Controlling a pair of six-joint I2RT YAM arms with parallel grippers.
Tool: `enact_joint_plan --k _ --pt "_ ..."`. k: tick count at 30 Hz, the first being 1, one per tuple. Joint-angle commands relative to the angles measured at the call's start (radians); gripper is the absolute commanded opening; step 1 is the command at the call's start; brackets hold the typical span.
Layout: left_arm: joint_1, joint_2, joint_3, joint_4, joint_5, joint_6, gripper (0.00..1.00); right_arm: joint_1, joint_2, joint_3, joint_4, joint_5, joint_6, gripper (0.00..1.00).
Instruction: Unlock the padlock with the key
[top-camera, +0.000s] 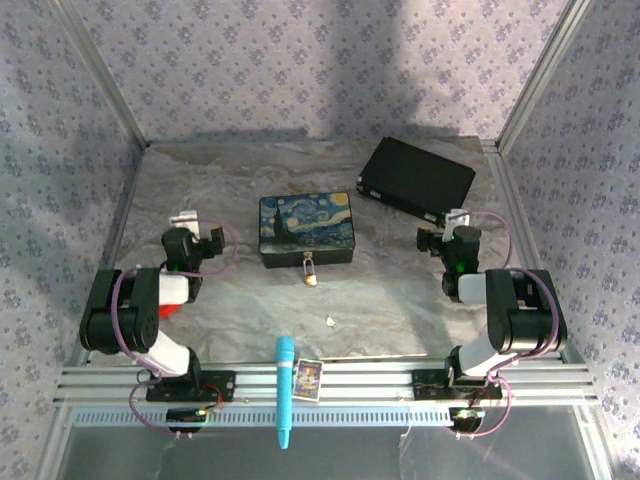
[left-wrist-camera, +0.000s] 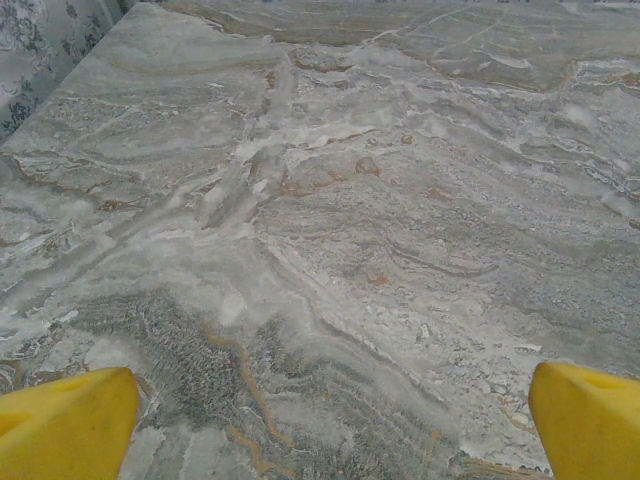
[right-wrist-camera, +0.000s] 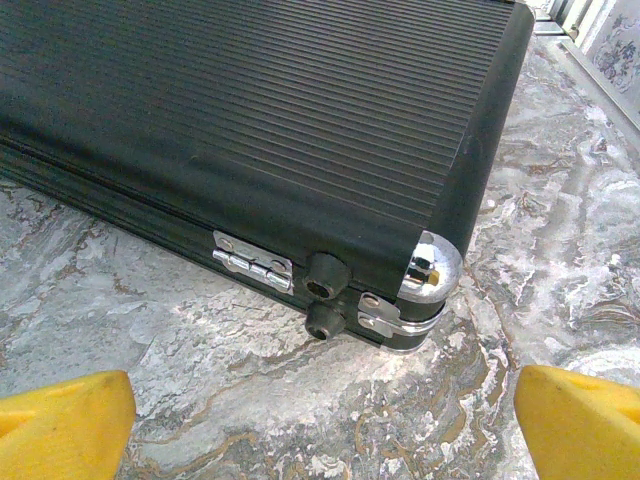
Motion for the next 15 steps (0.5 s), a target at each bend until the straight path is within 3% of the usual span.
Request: enact_joint_plan --k 1,15 --pt "0.003 0.000 0.024 0.011 0.017 0.009 1.00 -0.006 0.002 0.018 -0.004 -0.013 -0.013 0.99" --pt "0.003 -0.024 0.023 -0.005 0.028 0.008 1.00 -0.008 -0.022 0.030 -0.039 -0.039 -0.020 0.99"
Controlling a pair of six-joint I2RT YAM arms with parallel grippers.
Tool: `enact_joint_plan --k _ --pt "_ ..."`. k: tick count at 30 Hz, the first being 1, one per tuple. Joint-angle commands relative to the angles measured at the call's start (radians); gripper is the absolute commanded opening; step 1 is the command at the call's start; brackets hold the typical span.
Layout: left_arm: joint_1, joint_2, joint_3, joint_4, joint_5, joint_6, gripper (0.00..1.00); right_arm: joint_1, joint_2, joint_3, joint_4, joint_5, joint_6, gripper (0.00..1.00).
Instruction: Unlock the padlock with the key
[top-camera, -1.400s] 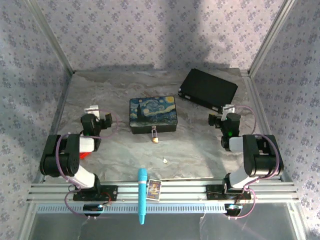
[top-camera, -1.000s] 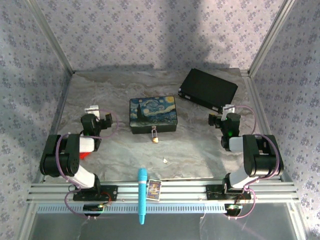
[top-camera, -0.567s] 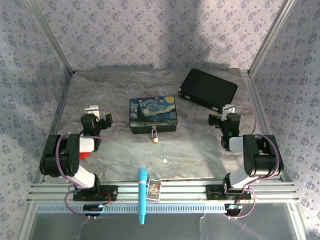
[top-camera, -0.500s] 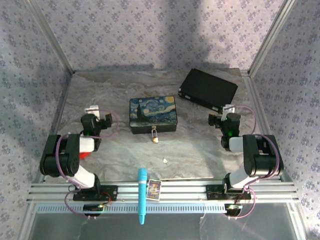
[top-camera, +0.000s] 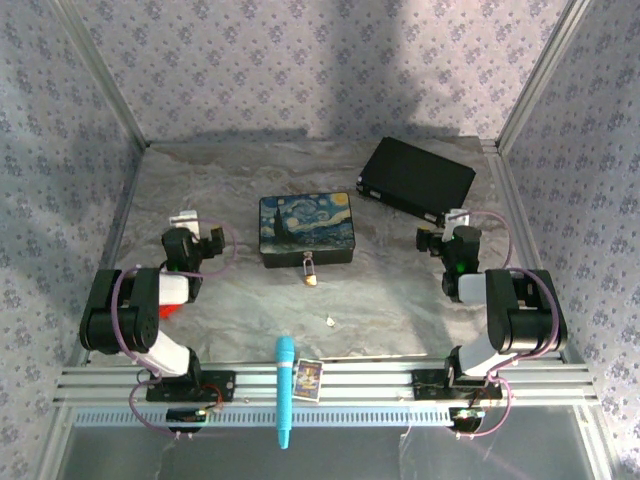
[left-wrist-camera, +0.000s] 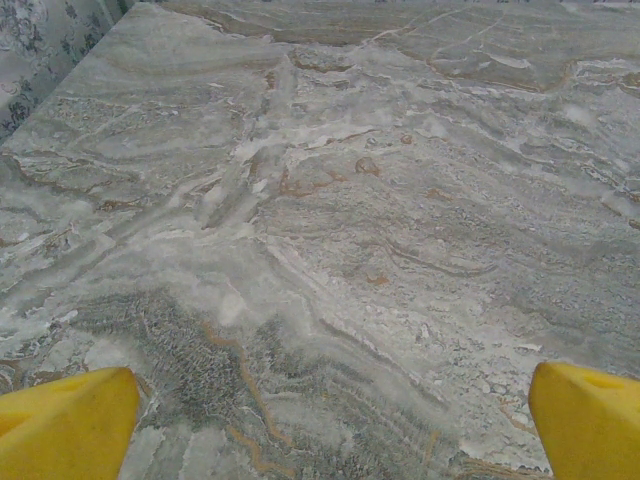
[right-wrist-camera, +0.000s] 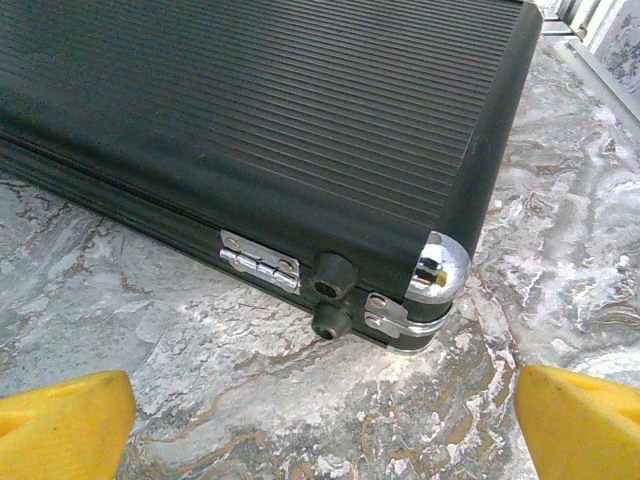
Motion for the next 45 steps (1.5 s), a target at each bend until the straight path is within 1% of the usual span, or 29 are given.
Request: enact_joint_plan --k 1,4,7,11,12,14,16,17,19,20,22,24,26,28,30,32,33,35,38,41,43,45 --pt "0.004 -0.045 0.017 -0.013 0.024 0.009 1.00 -0.003 -0.038 0.032 -0.054 -0.022 -0.022 0.99" --pt "-0.001 -0.118 -0.014 -0.025 0.007 0.008 1.00 0.002 -0.111 0.023 -0.098 -0.011 -0.028 0.99" --pt "-0.004 -0.214 -0.018 -0.114 0.001 -0.007 1.00 0.011 -0.195 0.013 -0.145 0.000 -0.029 0.99" --pt "-0.009 -0.394 0.008 -0.290 -0.027 -0.090 1.00 0.013 -0.343 0.070 -0.359 0.006 0.045 0.99" --pt "-0.008 -0.444 0.020 -0.343 -0.029 -0.137 1.00 0.012 -0.382 0.087 -0.428 -0.009 0.066 0.99" --pt "-0.009 -0.527 0.054 -0.469 -0.036 -0.275 1.00 0.009 -0.446 0.106 -0.511 -0.036 0.134 0.99" --pt "-0.006 -0.596 0.073 -0.576 -0.031 -0.441 1.00 0.004 -0.499 0.145 -0.665 0.043 0.323 0.99" --pt "-0.008 -0.629 0.071 -0.602 -0.019 -0.502 1.00 -0.008 -0.505 0.169 -0.744 0.037 0.392 0.99" --pt "-0.006 -0.683 0.068 -0.677 0.012 -0.653 1.00 -0.053 -0.506 0.239 -0.856 -0.160 0.429 0.99" --pt "-0.006 -0.699 0.071 -0.714 0.037 -0.700 1.00 -0.047 -0.509 0.262 -0.899 -0.215 0.430 0.99" --pt "-0.006 -0.716 0.092 -0.782 0.140 -0.721 1.00 -0.014 -0.522 0.292 -0.967 -0.276 0.431 0.99" --pt "-0.013 -0.723 0.099 -0.821 0.239 -0.747 1.00 0.023 -0.538 0.296 -0.996 -0.340 0.421 0.99" --pt "-0.040 -0.725 0.101 -0.867 0.283 -0.773 1.00 0.072 -0.547 0.298 -1.024 -0.358 0.424 0.99" --pt "-0.095 -0.723 0.128 -0.948 0.293 -0.757 1.00 0.152 -0.546 0.302 -1.059 -0.339 0.424 0.99" --pt "-0.168 -0.711 0.181 -1.060 0.243 -0.726 1.00 0.243 -0.541 0.307 -1.093 -0.290 0.412 0.99" --pt "-0.264 -0.684 0.242 -1.163 0.185 -0.697 1.00 0.368 -0.534 0.308 -1.132 -0.183 0.403 0.99" --pt "-0.302 -0.672 0.259 -1.183 0.177 -0.690 1.00 0.426 -0.528 0.305 -1.142 -0.144 0.403 0.99" --pt "-0.390 -0.649 0.276 -1.189 0.181 -0.700 1.00 0.543 -0.509 0.297 -1.154 -0.078 0.423 0.99" --pt "-0.494 -0.616 0.285 -1.181 0.185 -0.738 1.00 0.702 -0.472 0.277 -1.138 -0.010 0.467 0.95" --pt "-0.588 -0.594 0.286 -1.173 0.149 -0.772 1.00 0.850 -0.441 0.243 -1.100 0.053 0.540 0.93" --pt "-0.639 -0.573 0.278 -1.152 0.142 -0.796 1.00 0.927 -0.413 0.228 -1.082 0.077 0.577 0.88" --pt "-0.684 -0.545 0.275 -1.135 0.145 -0.817 1.00 0.991 -0.378 0.223 -1.077 0.113 0.613 0.79"
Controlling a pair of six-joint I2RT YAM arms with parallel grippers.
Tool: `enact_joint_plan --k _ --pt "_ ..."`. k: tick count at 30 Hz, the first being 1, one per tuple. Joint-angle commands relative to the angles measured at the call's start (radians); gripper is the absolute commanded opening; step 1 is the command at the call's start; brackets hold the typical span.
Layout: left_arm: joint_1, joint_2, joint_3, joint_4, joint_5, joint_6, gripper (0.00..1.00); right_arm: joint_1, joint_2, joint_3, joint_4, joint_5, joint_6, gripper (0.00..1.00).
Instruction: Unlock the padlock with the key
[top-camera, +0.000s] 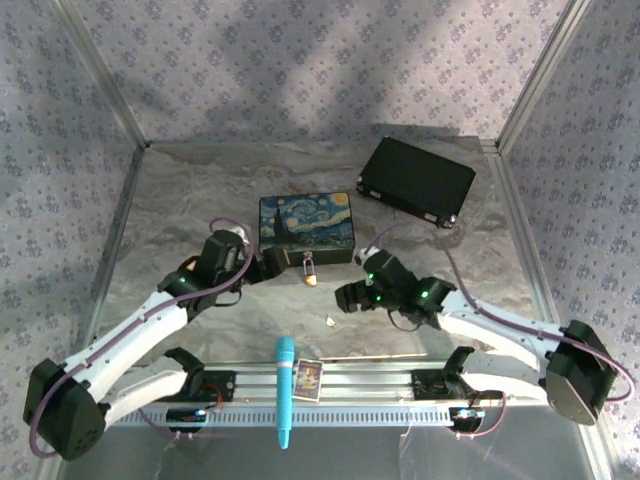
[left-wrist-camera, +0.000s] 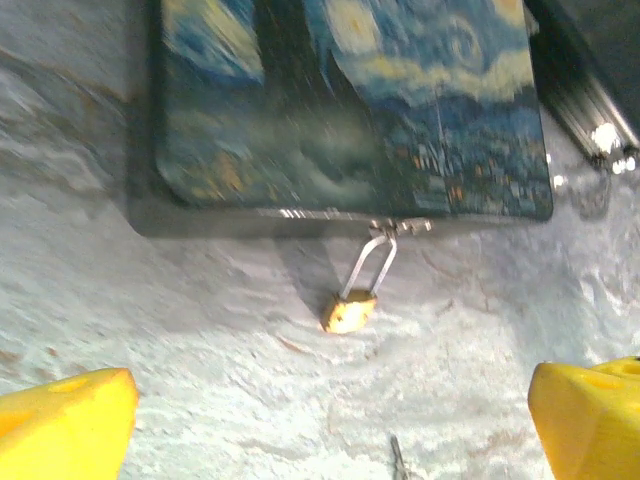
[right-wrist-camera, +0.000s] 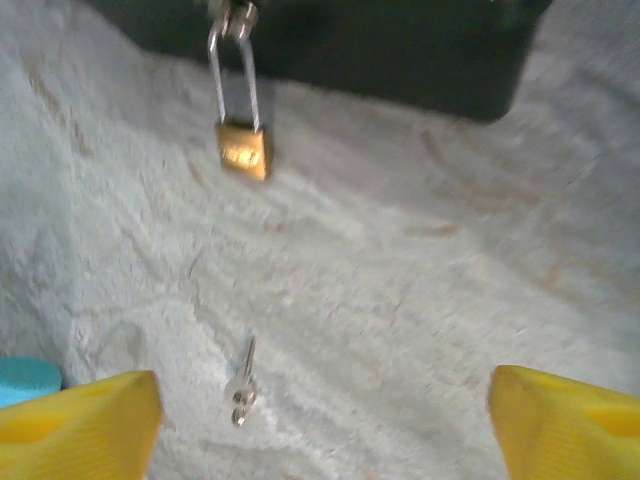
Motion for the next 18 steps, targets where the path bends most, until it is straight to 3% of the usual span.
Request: enact_joint_plan --k 1,5,18 --pt "-0.064 0.036 0.008 0.010 -0.025 -0.055 1.00 0.087 0.054 -0.027 0.022 0.109 0.113 0.74" --pt "-0.123 0.093 0.014 0.035 -0.041 -0.071 1.00 0.162 0.139 -0.038 0.113 0.102 0.177 0.60" --pt "-0.137 0.126 -0.005 0.058 -0.074 -0.088 1.00 0.258 0.338 0.033 0.150 0.144 0.213 0.35"
